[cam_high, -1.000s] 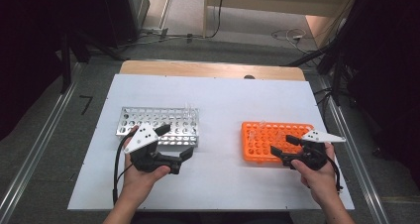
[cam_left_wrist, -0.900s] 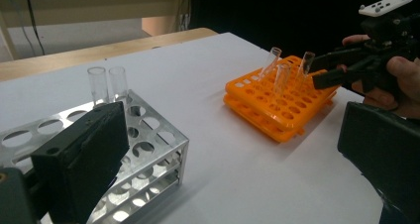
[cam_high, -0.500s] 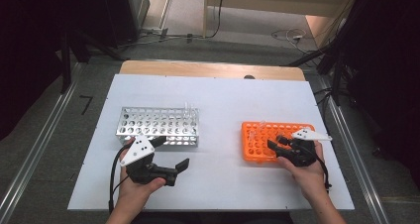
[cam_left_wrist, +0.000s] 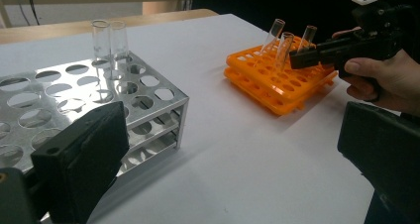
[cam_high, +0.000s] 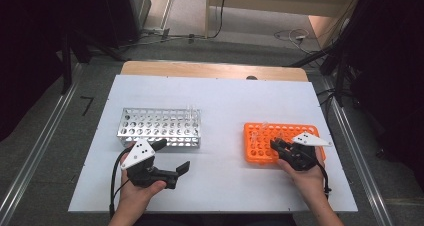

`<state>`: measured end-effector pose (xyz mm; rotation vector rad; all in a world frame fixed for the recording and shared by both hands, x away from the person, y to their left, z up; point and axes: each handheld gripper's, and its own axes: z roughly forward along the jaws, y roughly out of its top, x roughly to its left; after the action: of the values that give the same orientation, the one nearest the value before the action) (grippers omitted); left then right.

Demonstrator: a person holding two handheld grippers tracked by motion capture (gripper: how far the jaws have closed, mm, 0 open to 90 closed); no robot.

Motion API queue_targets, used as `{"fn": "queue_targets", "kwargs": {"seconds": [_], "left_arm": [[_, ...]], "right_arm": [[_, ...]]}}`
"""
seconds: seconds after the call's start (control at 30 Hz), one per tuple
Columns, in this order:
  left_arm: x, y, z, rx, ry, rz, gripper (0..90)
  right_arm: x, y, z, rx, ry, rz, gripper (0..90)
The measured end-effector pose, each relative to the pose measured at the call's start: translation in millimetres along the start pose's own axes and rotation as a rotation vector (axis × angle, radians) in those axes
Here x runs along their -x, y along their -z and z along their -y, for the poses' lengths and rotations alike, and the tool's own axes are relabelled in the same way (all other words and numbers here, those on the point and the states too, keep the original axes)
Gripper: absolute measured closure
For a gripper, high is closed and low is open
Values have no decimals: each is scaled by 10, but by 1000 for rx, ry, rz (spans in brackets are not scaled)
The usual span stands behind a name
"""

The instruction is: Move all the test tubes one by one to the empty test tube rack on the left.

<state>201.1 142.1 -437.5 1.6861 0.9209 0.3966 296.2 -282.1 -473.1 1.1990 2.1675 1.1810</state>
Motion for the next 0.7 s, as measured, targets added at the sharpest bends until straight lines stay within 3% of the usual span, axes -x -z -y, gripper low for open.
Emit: {"fn": "queue_targets", "kwargs": {"seconds": [0.3,0.47,0.7], "left_arm": [[21,-24,9,-10,-12,12,0],[22,-21,6,-7,-12,15,0],[39,-31,0,-8,-14,19,0]], "right_arm": [[18,31,-28,17,2,-12,738],[11,157,-109,60,12,-12,738],[-60,358,-193,103,27,-50,738]]}}
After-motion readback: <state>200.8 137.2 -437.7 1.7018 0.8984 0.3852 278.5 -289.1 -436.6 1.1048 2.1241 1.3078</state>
